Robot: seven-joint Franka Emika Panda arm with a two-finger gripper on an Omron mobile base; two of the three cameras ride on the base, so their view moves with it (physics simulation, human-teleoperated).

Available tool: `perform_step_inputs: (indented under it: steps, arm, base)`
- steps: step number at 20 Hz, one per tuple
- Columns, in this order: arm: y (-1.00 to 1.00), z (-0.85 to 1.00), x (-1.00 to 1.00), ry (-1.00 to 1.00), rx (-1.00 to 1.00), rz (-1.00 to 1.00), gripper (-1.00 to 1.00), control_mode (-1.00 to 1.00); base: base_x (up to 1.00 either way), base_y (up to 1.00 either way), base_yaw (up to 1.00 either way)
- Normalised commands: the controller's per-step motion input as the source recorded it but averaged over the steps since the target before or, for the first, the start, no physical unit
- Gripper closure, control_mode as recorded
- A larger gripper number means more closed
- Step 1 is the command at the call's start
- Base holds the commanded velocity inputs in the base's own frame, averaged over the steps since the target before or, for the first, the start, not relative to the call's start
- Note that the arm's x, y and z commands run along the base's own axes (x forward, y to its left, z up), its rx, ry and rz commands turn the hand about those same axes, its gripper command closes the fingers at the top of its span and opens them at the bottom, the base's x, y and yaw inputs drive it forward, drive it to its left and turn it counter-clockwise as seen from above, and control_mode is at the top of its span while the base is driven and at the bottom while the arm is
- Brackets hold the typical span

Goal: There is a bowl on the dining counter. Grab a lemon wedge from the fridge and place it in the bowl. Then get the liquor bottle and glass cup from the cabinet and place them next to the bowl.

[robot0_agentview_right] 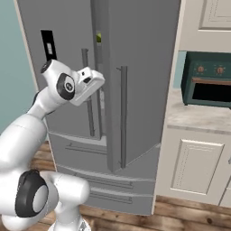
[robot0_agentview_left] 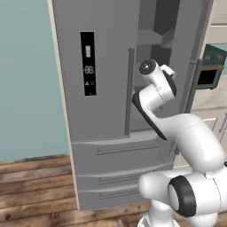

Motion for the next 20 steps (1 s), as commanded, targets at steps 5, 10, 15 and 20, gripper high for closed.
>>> perform_step_inputs:
  steps: [5, 10, 15, 20]
  arm:
    - [-0.97, -0.06, -0.36, 0.0, 0.11, -0.18, -1.0, -1.0]
    - [-0.92, -0.08, -0.33, 0.0, 0.1, -0.19, -1.0, -1.0]
    - [-0.91, -0.07, -0.19, 0.0, 0.09, -0.19, -1.0, -1.0]
    - [-0.84, -0.01, 0.0, 0.03, 0.09, -0.19, -1.0, -1.0]
  base:
    - [0.0, 0.0, 0.0]
    - [0.0, 0.0, 0.0]
    - [0.0, 0.0, 0.0]
    - [0.0, 0.0, 0.0]
